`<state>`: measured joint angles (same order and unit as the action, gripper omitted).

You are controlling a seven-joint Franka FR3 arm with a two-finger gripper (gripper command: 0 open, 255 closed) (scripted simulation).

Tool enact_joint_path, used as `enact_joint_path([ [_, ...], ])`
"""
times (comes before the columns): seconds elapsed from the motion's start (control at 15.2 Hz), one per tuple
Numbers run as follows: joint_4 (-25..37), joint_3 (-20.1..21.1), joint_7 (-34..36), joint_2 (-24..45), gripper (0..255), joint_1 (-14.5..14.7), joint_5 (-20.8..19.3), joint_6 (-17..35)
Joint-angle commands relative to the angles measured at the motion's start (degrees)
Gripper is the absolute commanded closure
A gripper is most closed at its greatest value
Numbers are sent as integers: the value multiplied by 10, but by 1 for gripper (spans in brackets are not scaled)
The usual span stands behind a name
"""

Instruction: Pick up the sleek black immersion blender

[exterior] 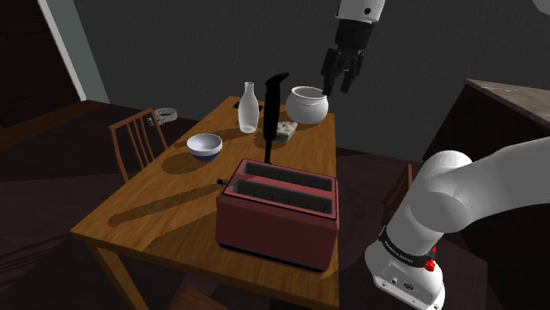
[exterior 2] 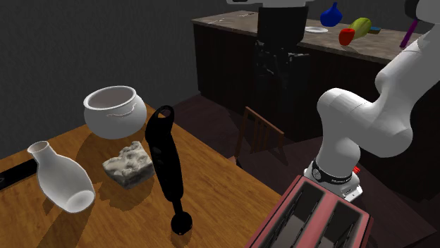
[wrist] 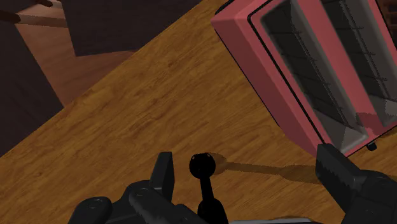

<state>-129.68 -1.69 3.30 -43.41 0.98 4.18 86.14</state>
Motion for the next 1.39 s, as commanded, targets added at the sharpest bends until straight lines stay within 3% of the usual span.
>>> enact_joint_path([
  [0.0, 0, 0, 0, 0, 0, 0, 0, 0],
  [0.59, 250, -3, -144, 281, 0, 29, -97, -65],
  [1.06, 488, 18, -249, 500, 0, 51, -182, -147],
  [1.12, 508, 20, -257, 518, 0, 53, -190, -154],
  [1.32, 474, 19, -251, 510, 0, 52, -188, -129],
])
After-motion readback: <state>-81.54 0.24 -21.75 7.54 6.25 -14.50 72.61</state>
